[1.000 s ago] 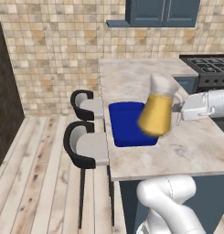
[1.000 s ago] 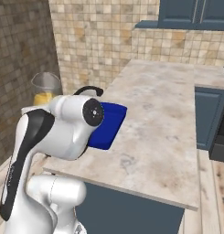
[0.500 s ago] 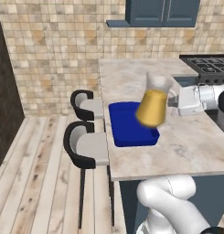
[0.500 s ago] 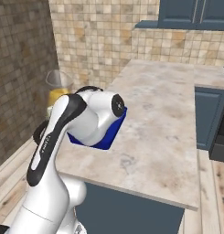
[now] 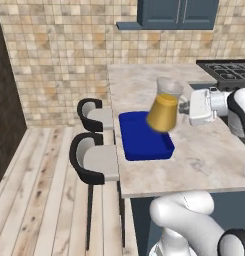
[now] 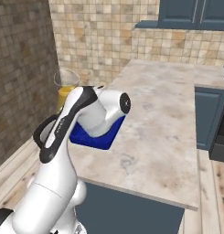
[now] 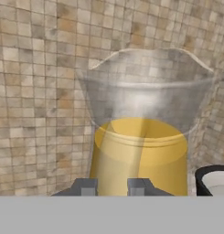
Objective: There is a tray on the dining counter. Grab the cup, mug, and pitcher and place them on the tray. The pitcher may be placed next to the tray if it cannot fit the tray.
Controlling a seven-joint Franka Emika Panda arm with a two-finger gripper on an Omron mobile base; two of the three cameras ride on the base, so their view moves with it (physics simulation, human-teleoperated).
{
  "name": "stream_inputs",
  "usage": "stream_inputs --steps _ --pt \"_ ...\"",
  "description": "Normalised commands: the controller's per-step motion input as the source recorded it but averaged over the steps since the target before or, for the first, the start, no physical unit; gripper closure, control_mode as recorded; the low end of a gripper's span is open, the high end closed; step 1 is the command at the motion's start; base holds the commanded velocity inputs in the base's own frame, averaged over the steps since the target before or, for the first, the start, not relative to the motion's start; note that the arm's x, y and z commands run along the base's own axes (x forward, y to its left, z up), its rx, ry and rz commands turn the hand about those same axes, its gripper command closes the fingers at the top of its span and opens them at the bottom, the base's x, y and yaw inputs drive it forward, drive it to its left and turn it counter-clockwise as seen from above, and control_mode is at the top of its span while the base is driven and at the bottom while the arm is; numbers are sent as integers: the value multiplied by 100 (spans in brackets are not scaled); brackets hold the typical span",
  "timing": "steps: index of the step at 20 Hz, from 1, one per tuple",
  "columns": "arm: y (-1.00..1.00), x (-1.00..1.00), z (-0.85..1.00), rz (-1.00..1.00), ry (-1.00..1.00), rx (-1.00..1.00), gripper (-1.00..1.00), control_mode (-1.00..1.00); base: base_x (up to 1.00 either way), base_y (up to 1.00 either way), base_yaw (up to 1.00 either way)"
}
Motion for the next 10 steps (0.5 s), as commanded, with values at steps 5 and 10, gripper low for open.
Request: stream_inputs --steps 5,10 --pt "-15 66 -21 0 1 -10 100 -100 0 0 0" --pt "-18 72 -19 1 1 -9 100 -100 0 0 0"
